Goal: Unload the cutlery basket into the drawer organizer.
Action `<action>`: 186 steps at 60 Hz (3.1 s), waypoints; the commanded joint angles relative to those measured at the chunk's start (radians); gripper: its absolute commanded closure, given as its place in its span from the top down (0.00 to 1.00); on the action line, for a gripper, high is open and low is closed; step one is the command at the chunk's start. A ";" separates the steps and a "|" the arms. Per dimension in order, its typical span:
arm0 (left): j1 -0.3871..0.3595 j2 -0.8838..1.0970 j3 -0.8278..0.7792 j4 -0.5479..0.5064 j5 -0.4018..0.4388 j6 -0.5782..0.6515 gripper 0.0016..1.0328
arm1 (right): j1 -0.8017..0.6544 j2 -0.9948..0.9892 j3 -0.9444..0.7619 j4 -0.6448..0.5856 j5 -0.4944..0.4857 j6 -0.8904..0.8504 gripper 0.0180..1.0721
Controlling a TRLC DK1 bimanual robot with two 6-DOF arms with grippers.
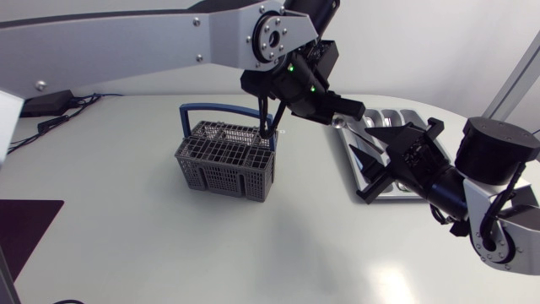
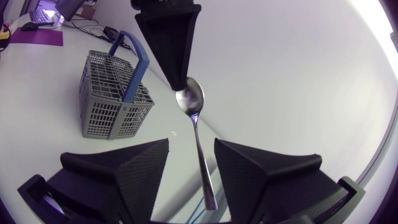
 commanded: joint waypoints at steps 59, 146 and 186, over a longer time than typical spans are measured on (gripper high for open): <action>-0.003 0.063 0.086 -0.070 0.045 -0.050 0.03 | -0.042 0.037 -0.064 0.156 -0.049 -0.070 0.31; -0.022 0.051 0.121 -0.093 0.064 -0.057 0.03 | -0.060 0.113 -0.040 0.159 -0.067 -0.088 0.06; 0.057 -0.049 0.072 0.054 -0.039 0.040 0.96 | -0.252 0.155 0.008 0.064 -0.299 -0.108 0.06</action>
